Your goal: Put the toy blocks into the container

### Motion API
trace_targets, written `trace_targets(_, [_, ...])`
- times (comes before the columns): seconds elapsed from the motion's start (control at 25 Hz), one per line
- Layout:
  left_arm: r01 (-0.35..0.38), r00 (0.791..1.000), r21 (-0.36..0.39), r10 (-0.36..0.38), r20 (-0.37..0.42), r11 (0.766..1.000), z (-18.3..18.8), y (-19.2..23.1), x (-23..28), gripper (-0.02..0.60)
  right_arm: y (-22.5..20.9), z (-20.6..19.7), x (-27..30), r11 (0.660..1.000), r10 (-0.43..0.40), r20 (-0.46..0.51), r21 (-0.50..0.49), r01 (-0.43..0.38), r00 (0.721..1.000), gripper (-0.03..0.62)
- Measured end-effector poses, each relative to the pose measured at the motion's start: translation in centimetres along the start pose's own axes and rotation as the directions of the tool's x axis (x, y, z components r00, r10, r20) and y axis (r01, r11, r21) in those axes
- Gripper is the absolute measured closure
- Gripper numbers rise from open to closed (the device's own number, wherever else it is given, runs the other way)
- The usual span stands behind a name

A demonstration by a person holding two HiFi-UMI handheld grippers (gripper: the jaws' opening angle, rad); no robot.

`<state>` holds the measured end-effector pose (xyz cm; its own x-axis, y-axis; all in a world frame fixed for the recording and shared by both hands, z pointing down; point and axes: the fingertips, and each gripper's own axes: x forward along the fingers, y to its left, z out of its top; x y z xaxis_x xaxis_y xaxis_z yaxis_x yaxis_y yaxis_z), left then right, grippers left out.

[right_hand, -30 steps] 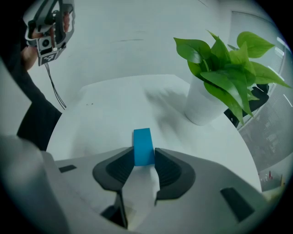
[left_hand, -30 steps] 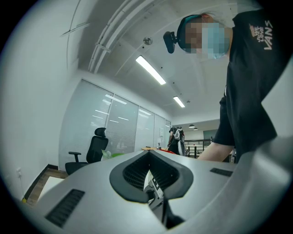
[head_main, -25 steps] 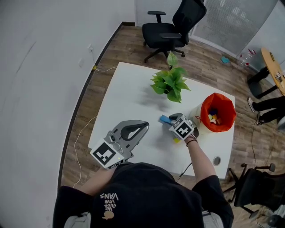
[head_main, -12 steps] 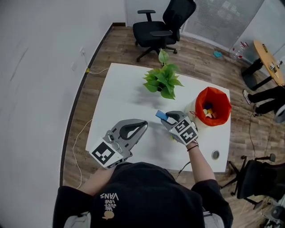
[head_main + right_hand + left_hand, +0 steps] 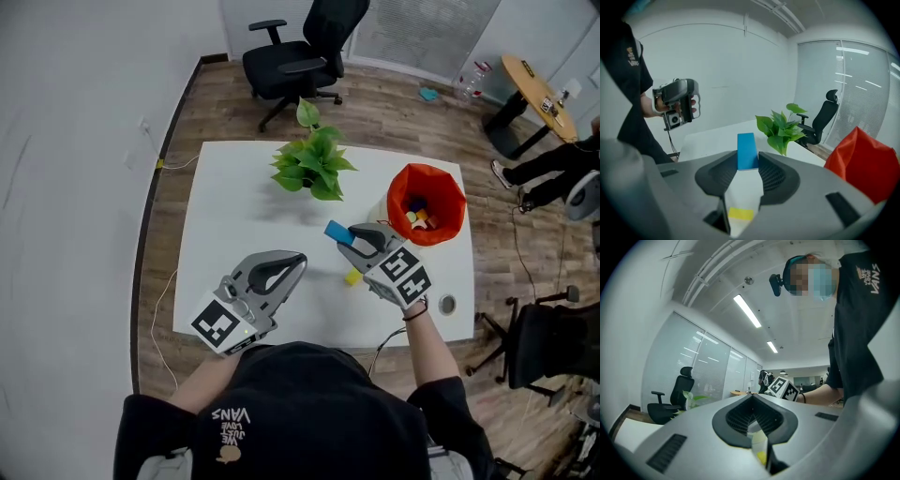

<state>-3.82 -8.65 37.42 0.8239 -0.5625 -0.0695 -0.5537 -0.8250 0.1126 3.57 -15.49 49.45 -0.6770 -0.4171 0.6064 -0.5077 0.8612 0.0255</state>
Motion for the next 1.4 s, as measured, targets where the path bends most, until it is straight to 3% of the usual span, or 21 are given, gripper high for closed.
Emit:
trace_targets(0.48, [0.12,0.993,-0.008,-0.12,0.001,0.993,-0.3,-2.4,3.0,0.571,-4.2,-0.8,-7.7,0.978,-0.193,0.053,0.089,0.188,0.98,0.444])
trace_targets(0.72, [0.16,0.987,-0.013,-0.16,0.0,0.987,-0.5,-3.4,4.1,0.571,-7.2,-1.4,-11.5,0.946,-0.304,0.06,0.137,0.294,0.951,0.444])
trace_targets(0.88, [0.177,0.984,-0.01,-0.177,0.003,0.984,-0.5,-4.0,4.6,0.571,-10.1,-3.1,-12.9,0.916,-0.368,0.016,0.176,0.36,0.93,0.444])
trace_targets(1.08, [0.17,0.985,-0.01,-0.17,0.001,0.985,-0.5,-4.0,4.6,0.571,-13.0,-5.8,-13.0,0.885,-0.408,-0.067,0.217,0.413,0.91,0.444])
trace_targets(1.4, [0.147,0.989,-0.013,-0.147,-0.001,0.989,-0.6,-3.9,4.2,0.571,-14.4,-7.2,-12.2,0.862,-0.421,-0.104,0.261,0.433,0.901,0.444])
